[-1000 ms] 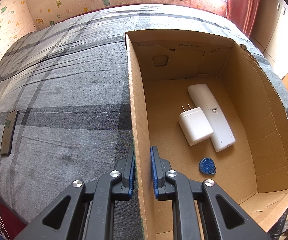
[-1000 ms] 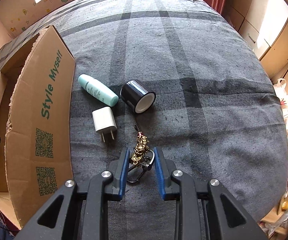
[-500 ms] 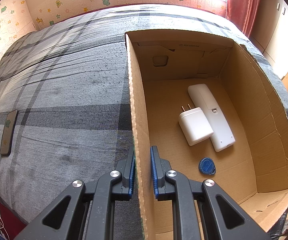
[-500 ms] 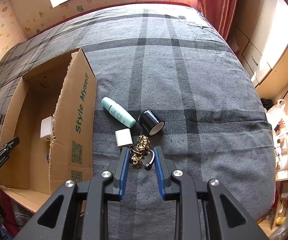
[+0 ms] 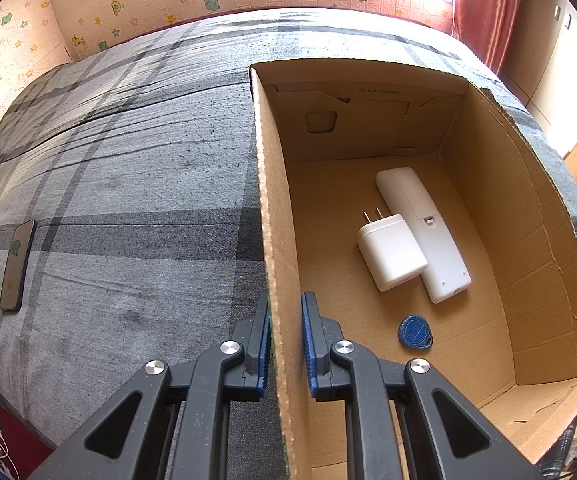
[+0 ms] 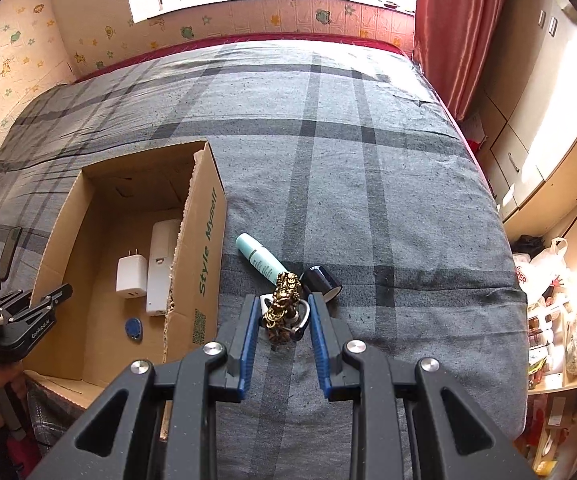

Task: Organize rigid objects
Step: 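Lift the gold keychain with the right gripper and carry it over the box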

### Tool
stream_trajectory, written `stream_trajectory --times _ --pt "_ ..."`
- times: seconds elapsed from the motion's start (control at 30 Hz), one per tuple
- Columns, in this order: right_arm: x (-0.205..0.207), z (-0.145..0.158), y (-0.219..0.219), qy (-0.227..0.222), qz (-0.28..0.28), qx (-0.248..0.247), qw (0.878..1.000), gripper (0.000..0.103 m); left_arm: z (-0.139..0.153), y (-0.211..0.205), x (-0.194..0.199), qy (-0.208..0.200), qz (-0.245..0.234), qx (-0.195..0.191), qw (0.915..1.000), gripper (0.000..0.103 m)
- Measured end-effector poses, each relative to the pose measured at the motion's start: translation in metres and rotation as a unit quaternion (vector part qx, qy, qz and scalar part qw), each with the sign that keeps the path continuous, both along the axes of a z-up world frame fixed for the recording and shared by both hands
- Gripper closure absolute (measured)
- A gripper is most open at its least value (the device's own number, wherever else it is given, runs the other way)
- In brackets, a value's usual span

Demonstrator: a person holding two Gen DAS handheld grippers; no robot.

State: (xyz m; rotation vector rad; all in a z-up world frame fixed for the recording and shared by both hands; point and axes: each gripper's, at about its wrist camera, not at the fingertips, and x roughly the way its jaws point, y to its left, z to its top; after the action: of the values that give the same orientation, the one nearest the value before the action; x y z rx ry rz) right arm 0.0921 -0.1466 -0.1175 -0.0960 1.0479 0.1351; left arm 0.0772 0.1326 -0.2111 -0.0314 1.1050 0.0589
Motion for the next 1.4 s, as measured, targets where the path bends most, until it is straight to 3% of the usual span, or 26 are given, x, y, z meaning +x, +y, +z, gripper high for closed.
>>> stream_trajectory --times 0.47,0.77,1.0,1.4 --pt "-0.006 0.046 0.042 -0.037 0.062 0.018 0.997 0.077 0.0 0.0 0.0 0.0 0.0 0.0 1.0 0.088" --pt "-0.009 0.054 0.079 -0.042 0.107 0.026 0.993 0.077 0.0 0.001 0.0 0.0 0.0 -0.001 1.0 0.088" --pt "-0.011 0.042 0.102 -0.028 0.134 0.027 0.99 0.077 0.0 0.001 0.0 0.0 0.0 -0.001 1.0 0.088" --pt "-0.007 -0.005 0.131 0.026 0.163 0.019 0.986 0.077 0.0 0.0 0.0 0.0 0.0 -0.001 1.0 0.088"
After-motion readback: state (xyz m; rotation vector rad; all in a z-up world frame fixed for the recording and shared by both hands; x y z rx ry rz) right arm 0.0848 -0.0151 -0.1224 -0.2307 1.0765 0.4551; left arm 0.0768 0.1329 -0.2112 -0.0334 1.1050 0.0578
